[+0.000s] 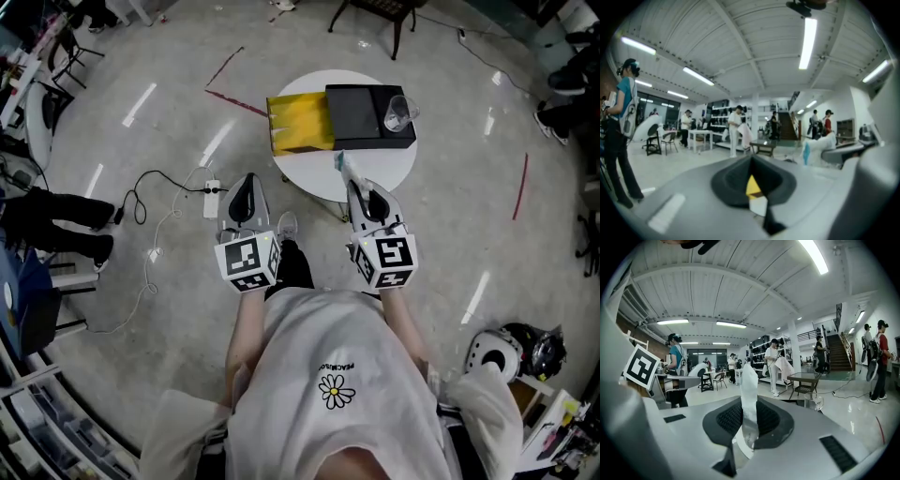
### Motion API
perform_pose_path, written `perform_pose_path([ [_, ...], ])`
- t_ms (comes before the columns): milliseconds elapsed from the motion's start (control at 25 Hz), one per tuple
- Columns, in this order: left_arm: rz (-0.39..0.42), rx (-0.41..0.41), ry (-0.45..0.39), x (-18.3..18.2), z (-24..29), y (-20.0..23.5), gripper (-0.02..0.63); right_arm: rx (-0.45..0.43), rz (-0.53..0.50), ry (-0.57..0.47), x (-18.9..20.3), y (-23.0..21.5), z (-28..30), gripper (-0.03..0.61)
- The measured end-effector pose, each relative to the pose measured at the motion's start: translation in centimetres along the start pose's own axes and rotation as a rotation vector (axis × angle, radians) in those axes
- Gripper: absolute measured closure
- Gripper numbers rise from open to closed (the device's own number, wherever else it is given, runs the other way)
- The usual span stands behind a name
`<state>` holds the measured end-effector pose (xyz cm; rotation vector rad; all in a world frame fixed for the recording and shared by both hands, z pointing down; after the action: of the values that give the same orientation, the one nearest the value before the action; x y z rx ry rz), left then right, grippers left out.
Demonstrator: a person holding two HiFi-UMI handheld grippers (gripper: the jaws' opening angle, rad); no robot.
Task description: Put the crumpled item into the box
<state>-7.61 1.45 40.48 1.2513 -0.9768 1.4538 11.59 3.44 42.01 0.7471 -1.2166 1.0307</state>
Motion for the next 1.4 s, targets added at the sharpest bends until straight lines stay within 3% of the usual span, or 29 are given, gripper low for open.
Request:
perform_pose_path([
  [640,0.077,0.184,-0.065,-5.9,19.3,8.7,0.615,0.165,0.014,0.029,-5.4,-2.0,18.4,0.537],
  [880,0.061,0.199,-0.047,-5.6,21.8,9.2,0.615,0.175,0.0,0.045,-5.6,-2.9,20.8,0.537],
  [1400,0.063,0.138,-0.058,-5.6,23.4,8.7,0.615,0.117,-0.036,0.007,-6.4,-4.9,23.2,0.537],
])
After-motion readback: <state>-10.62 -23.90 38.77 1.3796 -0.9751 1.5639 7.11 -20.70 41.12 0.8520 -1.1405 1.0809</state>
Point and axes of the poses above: the fingertips, and each gripper's own axes: z forward along the fingers, y to its left, x out of its underside, the point moved 1 cm from there along -z, backward along the fingers
